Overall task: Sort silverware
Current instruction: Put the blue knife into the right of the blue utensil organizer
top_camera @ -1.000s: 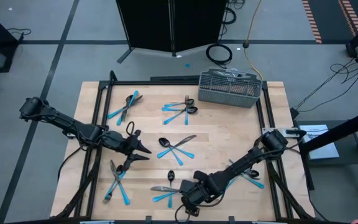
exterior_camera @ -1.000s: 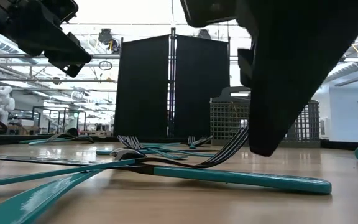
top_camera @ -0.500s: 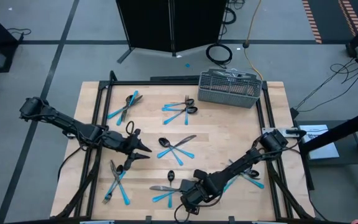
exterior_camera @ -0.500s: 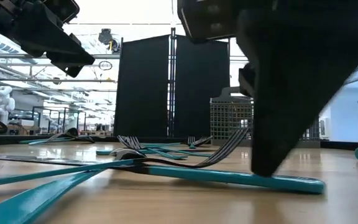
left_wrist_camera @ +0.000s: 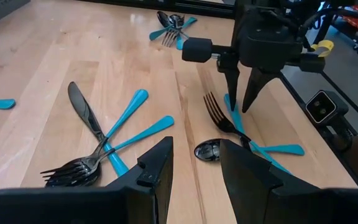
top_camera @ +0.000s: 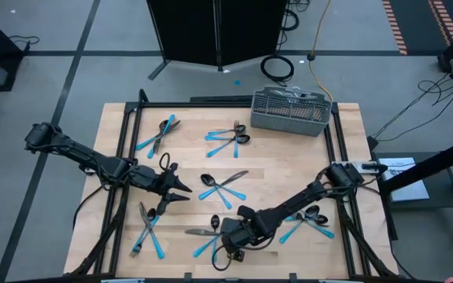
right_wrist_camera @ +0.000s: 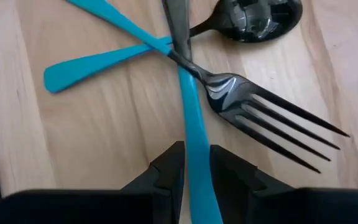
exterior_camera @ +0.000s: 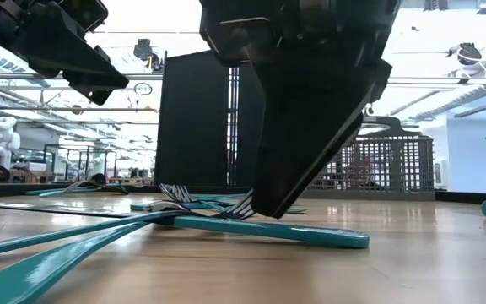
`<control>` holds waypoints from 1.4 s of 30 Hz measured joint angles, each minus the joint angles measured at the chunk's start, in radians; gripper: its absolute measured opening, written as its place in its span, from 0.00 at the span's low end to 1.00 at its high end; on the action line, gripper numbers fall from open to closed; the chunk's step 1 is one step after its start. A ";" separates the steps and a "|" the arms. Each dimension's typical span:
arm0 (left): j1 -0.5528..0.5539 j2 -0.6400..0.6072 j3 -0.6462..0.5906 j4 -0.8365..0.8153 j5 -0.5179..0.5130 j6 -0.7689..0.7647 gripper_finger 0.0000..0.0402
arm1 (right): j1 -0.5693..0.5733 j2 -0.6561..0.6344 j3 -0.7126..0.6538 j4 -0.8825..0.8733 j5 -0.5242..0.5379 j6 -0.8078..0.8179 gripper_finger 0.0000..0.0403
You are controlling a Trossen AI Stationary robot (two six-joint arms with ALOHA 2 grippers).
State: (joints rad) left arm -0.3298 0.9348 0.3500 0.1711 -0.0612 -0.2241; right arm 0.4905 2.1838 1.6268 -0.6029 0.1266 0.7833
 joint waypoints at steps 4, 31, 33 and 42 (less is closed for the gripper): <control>0.000 0.000 0.000 -0.001 0.000 0.001 0.32 | 0.001 -0.002 0.000 0.007 0.001 -0.002 0.18; 0.000 0.000 0.000 -0.002 0.000 0.000 0.32 | 0.001 0.032 0.000 0.078 0.086 -0.111 0.27; 0.000 0.000 0.000 -0.001 0.000 0.000 0.32 | 0.002 0.045 0.000 0.089 0.086 -0.111 0.27; 0.000 0.000 0.000 -0.002 0.000 0.001 0.32 | 0.017 0.096 0.005 0.104 0.107 -0.115 0.26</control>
State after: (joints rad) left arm -0.3298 0.9348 0.3504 0.1688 -0.0612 -0.2230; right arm 0.5072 2.2801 1.6318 -0.4989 0.2340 0.6688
